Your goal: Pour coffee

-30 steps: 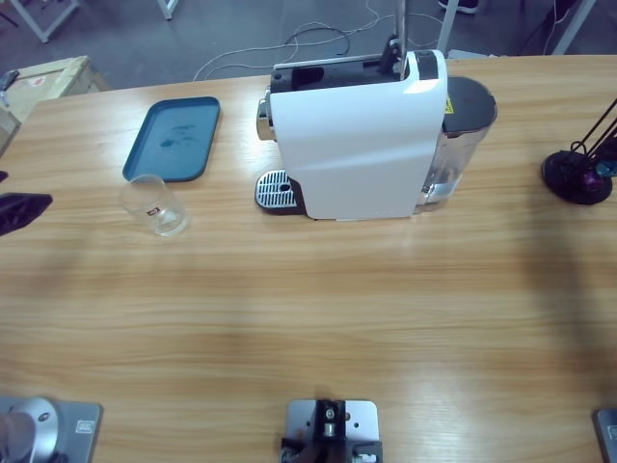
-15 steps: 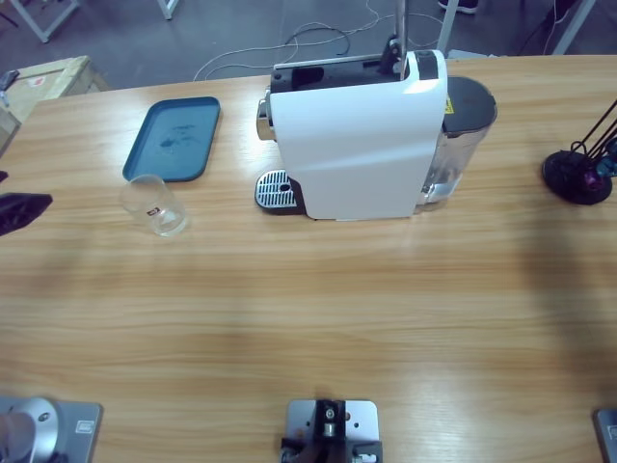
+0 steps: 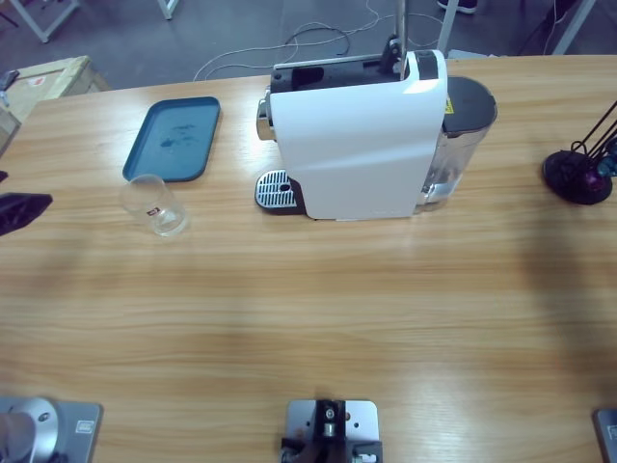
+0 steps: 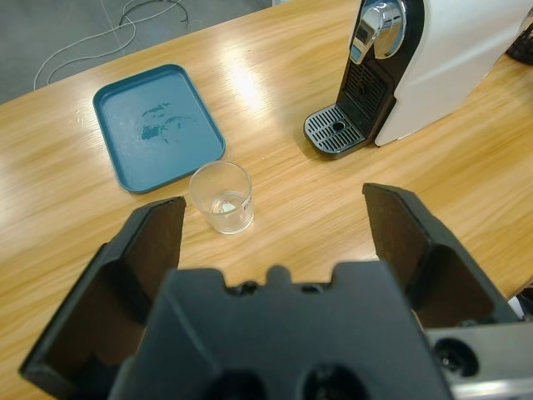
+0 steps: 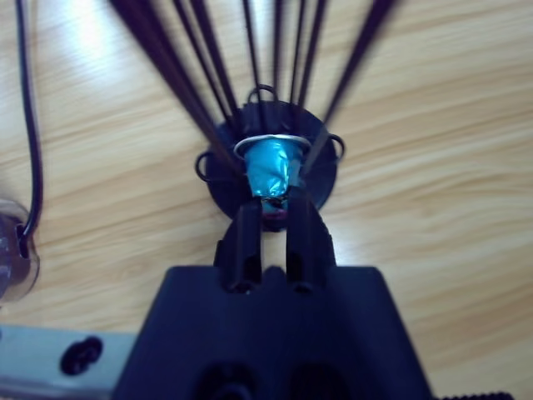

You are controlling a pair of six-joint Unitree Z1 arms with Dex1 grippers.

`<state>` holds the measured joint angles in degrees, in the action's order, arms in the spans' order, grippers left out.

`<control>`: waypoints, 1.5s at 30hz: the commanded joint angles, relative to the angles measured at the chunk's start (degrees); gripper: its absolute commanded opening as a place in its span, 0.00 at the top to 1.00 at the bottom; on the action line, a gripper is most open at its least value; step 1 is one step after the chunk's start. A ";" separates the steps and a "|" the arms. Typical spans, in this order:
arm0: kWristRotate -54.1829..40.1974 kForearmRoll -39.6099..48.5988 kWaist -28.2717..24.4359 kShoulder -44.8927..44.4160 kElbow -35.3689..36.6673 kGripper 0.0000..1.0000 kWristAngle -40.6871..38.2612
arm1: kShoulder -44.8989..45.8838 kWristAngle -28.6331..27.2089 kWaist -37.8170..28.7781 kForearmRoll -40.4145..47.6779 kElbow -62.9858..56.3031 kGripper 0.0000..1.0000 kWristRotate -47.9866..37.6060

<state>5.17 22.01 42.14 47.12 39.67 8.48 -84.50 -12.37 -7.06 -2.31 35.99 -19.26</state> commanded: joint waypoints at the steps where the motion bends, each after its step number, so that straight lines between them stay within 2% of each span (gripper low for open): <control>1: -0.49 0.58 0.48 -1.83 -0.81 0.10 0.39 | 13.01 -1.75 1.08 -16.42 7.43 1.00 0.06; 5: -0.44 0.49 0.48 -2.37 -0.89 0.10 0.39 | 16.29 -1.94 1.08 -24.85 17.57 1.00 1.75; 8: -0.42 0.49 0.48 -2.99 -0.93 0.10 0.39 | 16.10 -1.62 1.08 -26.96 20.17 1.00 1.95; 9: -0.42 0.49 0.48 -3.09 -1.00 0.10 0.39 | 15.68 -0.57 1.08 -26.86 20.15 0.86 1.95; 10: -0.42 0.49 0.48 -3.20 -1.00 0.10 0.43 | 15.19 0.59 1.05 -26.52 19.96 0.53 1.95; 11: -0.42 0.49 0.48 -3.27 -1.00 0.10 0.39 | 14.82 1.73 0.85 -25.66 18.66 0.41 1.80; 14: -0.42 0.49 0.48 -3.27 -1.00 0.10 0.39 | 15.27 3.05 -0.50 -19.42 9.33 0.39 0.24; 16: -0.42 0.51 0.48 -3.27 -1.00 0.10 0.39 | 15.57 3.46 -1.08 -15.10 4.11 0.32 -0.74; 20: -0.44 0.49 0.66 -3.00 -1.09 0.10 0.39 | 13.55 3.37 -1.38 -9.31 -1.08 0.31 -1.13; 28: -0.42 0.49 0.83 -3.00 -1.09 0.10 0.39 | 7.24 2.53 -1.38 -3.30 -0.85 0.32 -0.67; 37: -0.42 0.49 0.92 -2.83 -1.14 0.10 0.39 | 1.18 0.01 -1.38 -0.16 -0.75 0.33 -0.92; 40: -0.42 0.49 0.92 -2.79 -1.12 0.10 0.39 | -0.41 -0.16 -1.38 0.71 -0.75 0.36 -1.15; 42: -0.48 0.40 0.92 -2.72 -1.14 0.10 0.39 | -1.02 -0.29 -1.38 1.11 -0.59 0.42 -1.22; 45: -0.46 0.40 0.92 -2.63 -1.14 0.10 0.39 | -2.13 -0.30 -1.38 1.51 -0.03 0.42 -1.34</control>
<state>5.17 22.01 42.57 44.79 39.67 8.48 -82.62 -11.51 -7.90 -2.26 36.57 -19.77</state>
